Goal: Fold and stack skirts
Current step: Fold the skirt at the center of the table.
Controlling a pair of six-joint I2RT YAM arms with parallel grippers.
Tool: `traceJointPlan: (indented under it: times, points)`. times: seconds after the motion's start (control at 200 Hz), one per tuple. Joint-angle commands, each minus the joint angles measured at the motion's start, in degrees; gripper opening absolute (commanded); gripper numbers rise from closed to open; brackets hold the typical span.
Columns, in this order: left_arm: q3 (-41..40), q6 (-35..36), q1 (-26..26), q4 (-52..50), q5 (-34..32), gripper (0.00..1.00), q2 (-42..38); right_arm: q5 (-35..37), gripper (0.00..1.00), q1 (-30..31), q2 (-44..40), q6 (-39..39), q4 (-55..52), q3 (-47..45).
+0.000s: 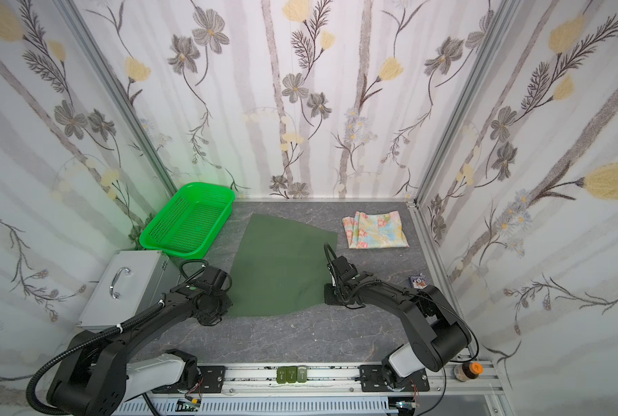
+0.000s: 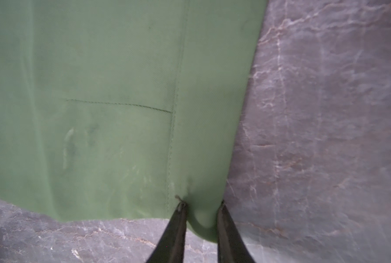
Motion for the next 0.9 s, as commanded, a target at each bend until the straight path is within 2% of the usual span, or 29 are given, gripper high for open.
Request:
traceJointPlan:
  times: [0.0,0.13,0.415,0.624,0.894]
  points:
    - [0.09,0.31,0.06,0.45,-0.57,0.0,-0.35,0.68,0.14,0.12,0.29,0.9,-5.0,-0.79]
    - [0.37,0.34,0.02,0.47,-0.47,0.0,-0.42,-0.54,0.0,0.15,0.03,1.54,-4.72,-0.86]
    - [2.46,0.14,-0.07,0.25,-0.37,0.0,-4.11,-2.22,0.0,0.11,-3.56,2.42,-6.78,0.86]
    - [5.99,0.11,-0.72,-0.93,0.51,0.0,-7.41,-3.04,0.0,0.14,-10.46,3.87,-9.28,1.04]
    - [11.79,-0.4,-2.99,-7.59,-1.92,0.0,-12.56,-2.16,0.0,1.76,-19.68,8.08,-11.41,-2.03]
